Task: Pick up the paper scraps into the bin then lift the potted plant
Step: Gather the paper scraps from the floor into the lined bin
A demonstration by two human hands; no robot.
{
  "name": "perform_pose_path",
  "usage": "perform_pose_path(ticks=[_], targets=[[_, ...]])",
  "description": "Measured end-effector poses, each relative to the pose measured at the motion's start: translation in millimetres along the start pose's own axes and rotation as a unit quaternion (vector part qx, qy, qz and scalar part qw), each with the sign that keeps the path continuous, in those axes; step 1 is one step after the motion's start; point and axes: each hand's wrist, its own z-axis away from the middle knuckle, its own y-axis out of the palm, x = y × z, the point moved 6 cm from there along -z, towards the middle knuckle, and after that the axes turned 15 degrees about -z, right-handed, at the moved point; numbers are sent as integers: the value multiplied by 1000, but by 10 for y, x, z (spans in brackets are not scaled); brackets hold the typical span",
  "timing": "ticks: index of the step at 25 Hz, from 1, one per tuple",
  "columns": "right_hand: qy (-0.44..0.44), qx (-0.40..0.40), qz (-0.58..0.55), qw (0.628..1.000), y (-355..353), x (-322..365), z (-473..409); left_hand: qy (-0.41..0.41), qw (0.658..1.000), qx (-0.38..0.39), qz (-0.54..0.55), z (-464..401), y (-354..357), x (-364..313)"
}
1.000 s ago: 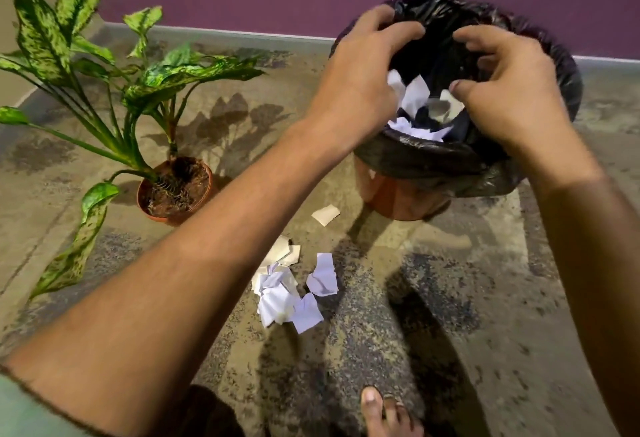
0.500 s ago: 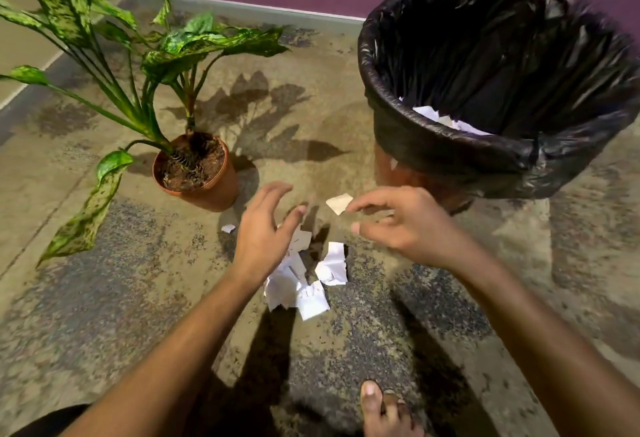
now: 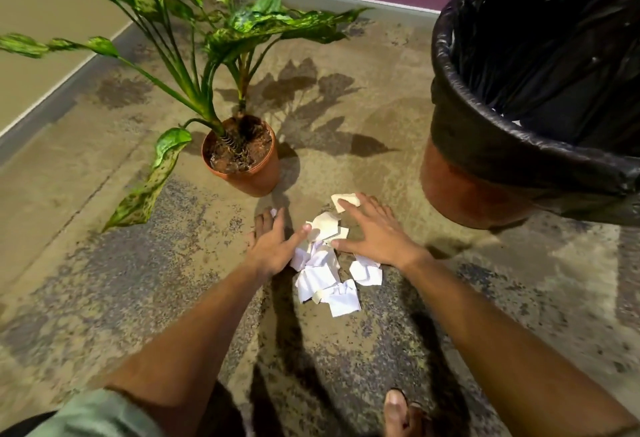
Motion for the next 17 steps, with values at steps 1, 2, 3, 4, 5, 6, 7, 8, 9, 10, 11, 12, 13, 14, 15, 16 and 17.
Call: perform_pose_path(ticks=[1, 2, 3, 4, 5, 6, 7, 8, 9, 10, 11, 12, 13, 14, 15, 16, 17], targets=[[-26, 22, 14, 999, 54, 85, -27, 41, 999, 0, 3, 31, 26, -43], [-52, 40, 28, 997, 106, 177, -33, 82, 997, 2, 5, 90, 45, -109], [-75, 56, 39, 995, 160, 242, -23, 117, 993, 3, 8, 161, 68, -174], [-95, 67, 45, 992, 200, 293, 11, 141, 990, 2, 14, 225, 92, -207], [-108, 73, 52, 990, 220, 319, 61, 160, 987, 2, 21, 278, 107, -220], [-115, 78, 64, 988, 226, 329, 115, 174, 985, 7, 22, 321, 141, -210], [-115, 84, 83, 986, 230, 327, 177, 187, 982, 15, 11, 372, 182, -196], [-109, 92, 104, 984, 243, 315, 240, 197, 980, 19, -12, 414, 234, -173], [-101, 96, 123, 983, 252, 304, 298, 207, 977, 17, -43, 457, 261, -168], [-96, 94, 135, 982, 259, 306, 349, 208, 975, 6, -78, 477, 276, -160], [-90, 88, 137, 983, 271, 298, 391, 207, 972, -10, -109, 500, 266, -175], [-85, 77, 130, 985, 260, 304, 441, 204, 970, -30, -126, 506, 248, -195], [-74, 65, 123, 988, 237, 291, 484, 208, 969, -51, -127, 512, 219, -234], [-62, 46, 110, 991, 186, 272, 534, 214, 968, -70, -111, 517, 186, -280], [-44, 19, 89, 995, 109, 226, 582, 212, 970, -83, -82, 516, 150, -315], [-25, -21, 64, 997, 4, 158, 631, 198, 975, -87, -51, 500, 132, -323], [-9, -68, 39, 997, -118, 77, 699, 171, 981, -86, -24, 488, 113, -322]])
